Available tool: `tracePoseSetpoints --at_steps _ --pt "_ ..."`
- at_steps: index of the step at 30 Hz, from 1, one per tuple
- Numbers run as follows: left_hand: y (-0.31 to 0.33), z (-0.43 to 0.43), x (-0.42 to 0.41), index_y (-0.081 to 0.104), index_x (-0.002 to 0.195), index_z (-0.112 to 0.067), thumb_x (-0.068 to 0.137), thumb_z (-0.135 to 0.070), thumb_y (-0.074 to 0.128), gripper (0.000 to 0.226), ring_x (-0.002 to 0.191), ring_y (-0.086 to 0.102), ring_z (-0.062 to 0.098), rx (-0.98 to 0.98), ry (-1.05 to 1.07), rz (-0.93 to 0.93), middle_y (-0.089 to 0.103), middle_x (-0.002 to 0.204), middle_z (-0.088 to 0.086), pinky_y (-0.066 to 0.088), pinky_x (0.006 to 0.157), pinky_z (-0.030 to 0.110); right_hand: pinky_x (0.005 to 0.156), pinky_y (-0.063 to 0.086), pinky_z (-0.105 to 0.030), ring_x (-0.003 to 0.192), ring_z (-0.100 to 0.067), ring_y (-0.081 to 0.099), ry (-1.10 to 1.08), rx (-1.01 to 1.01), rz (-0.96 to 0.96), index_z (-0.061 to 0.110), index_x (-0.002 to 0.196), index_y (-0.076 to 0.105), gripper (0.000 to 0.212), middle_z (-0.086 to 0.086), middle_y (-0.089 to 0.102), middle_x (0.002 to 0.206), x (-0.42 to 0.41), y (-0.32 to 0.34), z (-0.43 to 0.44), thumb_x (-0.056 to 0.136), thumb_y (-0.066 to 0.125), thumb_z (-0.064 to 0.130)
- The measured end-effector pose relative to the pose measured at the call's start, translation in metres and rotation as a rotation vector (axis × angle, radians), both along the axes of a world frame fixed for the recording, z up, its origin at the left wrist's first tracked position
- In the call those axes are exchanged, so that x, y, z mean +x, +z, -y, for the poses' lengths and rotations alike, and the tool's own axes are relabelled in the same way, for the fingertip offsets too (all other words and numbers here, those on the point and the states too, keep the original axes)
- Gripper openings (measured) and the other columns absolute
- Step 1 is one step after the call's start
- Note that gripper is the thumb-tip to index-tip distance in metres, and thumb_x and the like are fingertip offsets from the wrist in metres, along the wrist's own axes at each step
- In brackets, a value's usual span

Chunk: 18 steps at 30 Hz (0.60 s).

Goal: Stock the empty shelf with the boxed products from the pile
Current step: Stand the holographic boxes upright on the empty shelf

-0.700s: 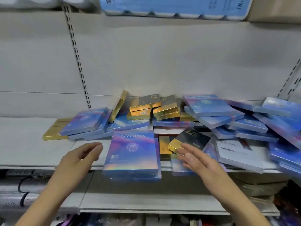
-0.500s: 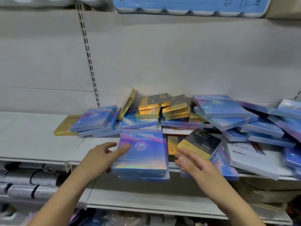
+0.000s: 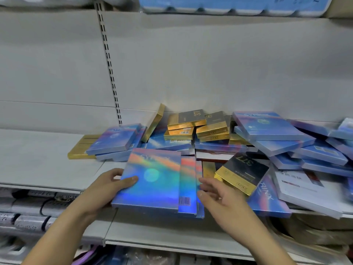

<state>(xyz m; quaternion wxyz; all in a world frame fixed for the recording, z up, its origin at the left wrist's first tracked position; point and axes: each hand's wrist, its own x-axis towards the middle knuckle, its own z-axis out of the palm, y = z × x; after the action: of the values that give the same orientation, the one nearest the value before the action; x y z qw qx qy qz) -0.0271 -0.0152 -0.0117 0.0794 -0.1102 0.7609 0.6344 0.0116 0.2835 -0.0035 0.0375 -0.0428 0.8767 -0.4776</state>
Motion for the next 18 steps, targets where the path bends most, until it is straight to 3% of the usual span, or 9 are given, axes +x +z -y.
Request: tracePoseSetpoints --at_steps 2,5,8,10,14,18 --pt "-0.006 0.008 0.003 0.062 0.117 -0.010 0.069 -0.040 0.079 0.059 0.051 0.061 0.021 0.045 0.099 -0.020 0.073 0.078 0.009 0.041 0.040 0.025 0.092 0.054 -0.024 0.112 0.002 0.056 0.027 0.180 -0.027 0.051 0.130 0.046 0.033 0.021 0.058 0.124 0.004 0.003 0.012 0.098 0.051 0.053" --pt "-0.008 0.009 0.009 0.056 0.120 -0.010 0.090 -0.033 0.071 0.040 0.051 0.062 0.028 0.081 0.149 -0.034 0.072 0.075 0.011 0.036 0.039 0.025 0.092 0.050 -0.032 0.125 -0.009 0.046 0.028 0.491 -0.110 0.042 0.149 0.027 0.058 0.015 0.052 0.139 0.003 0.009 0.031 0.097 0.040 0.065" --pt "-0.008 -0.001 0.015 0.051 0.121 -0.009 0.097 -0.029 0.063 0.033 0.053 0.064 0.034 0.145 0.113 -0.033 0.073 0.079 0.014 0.035 0.036 0.025 0.098 0.048 -0.035 0.134 -0.015 0.045 0.020 0.574 -0.136 0.037 0.156 0.017 0.070 0.011 0.047 0.150 -0.005 0.012 0.043 0.097 0.043 0.064" --pt "-0.008 -0.004 0.015 0.050 0.121 -0.009 0.097 -0.029 0.062 0.034 0.054 0.065 0.035 0.156 0.102 -0.029 0.075 0.083 0.016 0.035 0.037 0.025 0.093 0.054 -0.035 0.125 -0.015 0.054 -0.005 0.462 -0.096 0.038 0.154 0.020 0.068 0.010 0.054 0.142 -0.011 0.015 0.046 0.096 0.049 0.060" --pt "-0.009 -0.005 0.015 0.050 0.122 -0.011 0.097 -0.030 0.063 0.034 0.055 0.067 0.036 0.167 0.112 -0.034 0.076 0.084 0.016 0.034 0.037 0.025 0.065 0.055 -0.022 0.085 -0.001 0.065 -0.060 0.071 0.031 0.038 0.141 0.037 0.052 0.023 0.061 0.103 -0.021 0.021 0.038 0.096 0.062 0.041" --pt "-0.008 -0.005 0.019 0.051 0.122 -0.015 0.097 -0.030 0.063 0.032 0.059 0.067 0.037 0.173 0.091 -0.055 0.077 0.088 0.017 0.034 0.039 0.025 0.055 0.054 -0.020 0.077 -0.002 0.073 -0.166 -0.284 0.128 0.028 0.147 0.041 0.061 0.009 0.068 0.104 -0.026 0.014 0.031 0.093 0.071 0.024"
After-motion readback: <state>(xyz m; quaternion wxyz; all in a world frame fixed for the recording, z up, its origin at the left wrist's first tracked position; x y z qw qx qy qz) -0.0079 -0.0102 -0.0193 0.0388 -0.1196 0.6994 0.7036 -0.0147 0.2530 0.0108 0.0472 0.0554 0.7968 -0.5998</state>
